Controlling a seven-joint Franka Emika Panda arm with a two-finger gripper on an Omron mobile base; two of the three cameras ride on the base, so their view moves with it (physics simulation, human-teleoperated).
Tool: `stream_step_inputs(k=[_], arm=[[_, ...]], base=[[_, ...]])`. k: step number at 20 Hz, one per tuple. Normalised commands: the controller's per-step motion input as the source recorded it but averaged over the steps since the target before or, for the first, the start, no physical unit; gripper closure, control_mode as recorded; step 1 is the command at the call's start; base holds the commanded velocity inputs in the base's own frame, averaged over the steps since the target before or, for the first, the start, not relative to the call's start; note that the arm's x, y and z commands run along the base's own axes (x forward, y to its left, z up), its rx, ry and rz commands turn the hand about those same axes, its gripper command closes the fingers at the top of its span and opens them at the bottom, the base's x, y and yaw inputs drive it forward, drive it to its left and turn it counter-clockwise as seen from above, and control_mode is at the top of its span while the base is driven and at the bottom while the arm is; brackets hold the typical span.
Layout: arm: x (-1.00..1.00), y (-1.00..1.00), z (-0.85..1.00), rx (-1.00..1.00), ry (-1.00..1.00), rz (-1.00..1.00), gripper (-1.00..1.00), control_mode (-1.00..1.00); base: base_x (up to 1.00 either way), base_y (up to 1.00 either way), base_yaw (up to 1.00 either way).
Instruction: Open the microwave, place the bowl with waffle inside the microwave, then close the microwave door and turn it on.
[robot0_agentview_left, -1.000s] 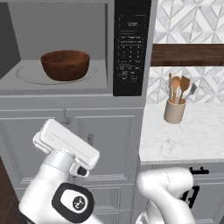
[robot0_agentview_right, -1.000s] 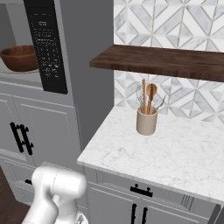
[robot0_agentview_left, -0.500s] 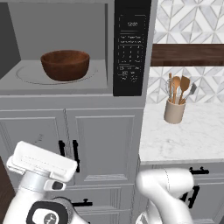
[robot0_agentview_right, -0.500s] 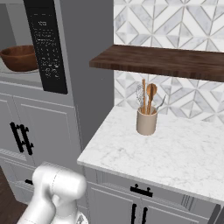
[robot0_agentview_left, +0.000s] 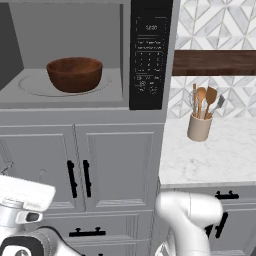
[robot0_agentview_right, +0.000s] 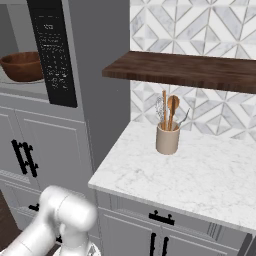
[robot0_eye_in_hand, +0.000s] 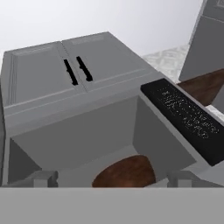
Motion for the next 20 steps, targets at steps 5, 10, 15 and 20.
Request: stream_step_inputs(k=[5, 10, 15, 20], arm=[[0.05, 0.73, -0.23, -0.04, -0.04, 0.0, -1.0, -1.0], [0.0, 0.62, -0.07, -0.01, -0.03, -0.01, -1.0, -1.0], [-0.01, 0.45, 0.21, 0.0, -0.14, -0.06, -1.0, -1.0], [-0.05, 0.06, 0.42, 0.0, -0.17, -0.15, -1.0, -1.0]], base=[[0.0, 0.0, 0.0], [0.0, 0.0, 0.0], [0.0, 0.0, 0.0], [0.0, 0.0, 0.0]])
